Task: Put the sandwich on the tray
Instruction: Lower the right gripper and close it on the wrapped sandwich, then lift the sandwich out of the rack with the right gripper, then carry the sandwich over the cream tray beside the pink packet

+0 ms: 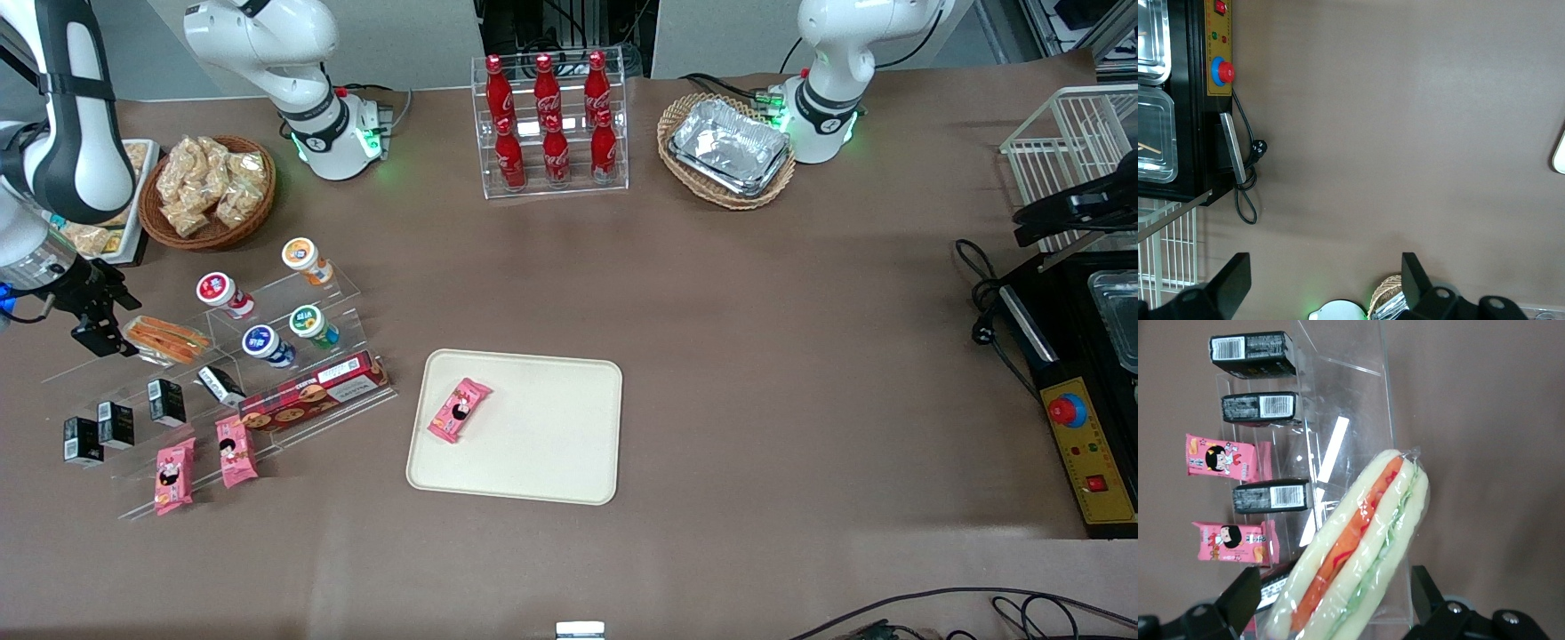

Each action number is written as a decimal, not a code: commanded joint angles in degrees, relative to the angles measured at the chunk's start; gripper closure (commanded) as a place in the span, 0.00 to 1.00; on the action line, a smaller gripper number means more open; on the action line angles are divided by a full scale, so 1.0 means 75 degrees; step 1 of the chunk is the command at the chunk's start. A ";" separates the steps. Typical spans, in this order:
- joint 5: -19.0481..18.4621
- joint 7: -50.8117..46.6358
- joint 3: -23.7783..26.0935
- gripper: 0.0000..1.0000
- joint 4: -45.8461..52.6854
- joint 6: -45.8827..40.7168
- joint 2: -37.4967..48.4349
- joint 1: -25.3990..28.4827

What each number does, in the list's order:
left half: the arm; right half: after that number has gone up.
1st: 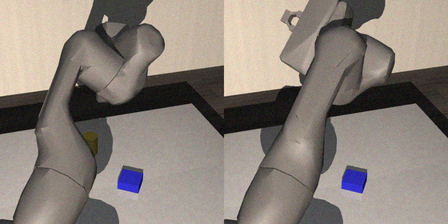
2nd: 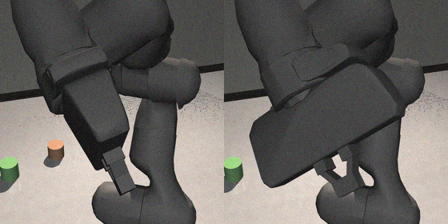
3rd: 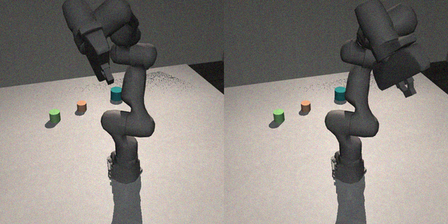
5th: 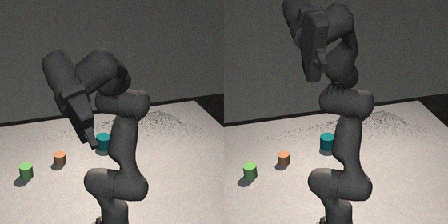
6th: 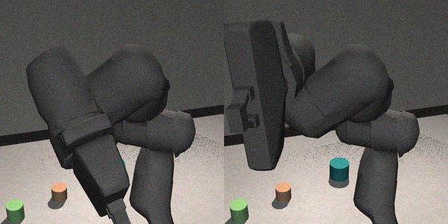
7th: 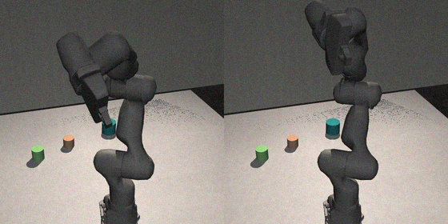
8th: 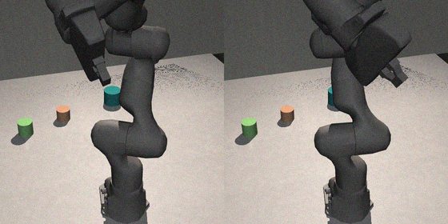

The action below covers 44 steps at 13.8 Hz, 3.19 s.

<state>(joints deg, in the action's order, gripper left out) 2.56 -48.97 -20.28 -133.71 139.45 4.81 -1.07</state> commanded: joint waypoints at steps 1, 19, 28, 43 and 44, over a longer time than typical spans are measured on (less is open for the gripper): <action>0.0139 -0.0010 0.0009 0.00 -0.0359 0.0742 -0.0196 0.0025; 0.0150 0.0916 -0.0085 0.44 0.2660 -0.2781 -0.0431 0.0002; 0.0150 -0.0664 0.0044 0.44 0.3834 -0.3441 -0.0688 0.1885; 0.0127 -0.6546 0.0056 0.44 0.6882 -0.2026 -0.5257 0.5884; 0.0127 -0.6978 0.0056 0.44 0.6882 -0.1675 -0.5526 0.6047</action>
<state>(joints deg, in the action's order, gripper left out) 2.78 -95.07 -18.95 -85.67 122.48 -30.91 42.10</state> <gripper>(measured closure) 0.432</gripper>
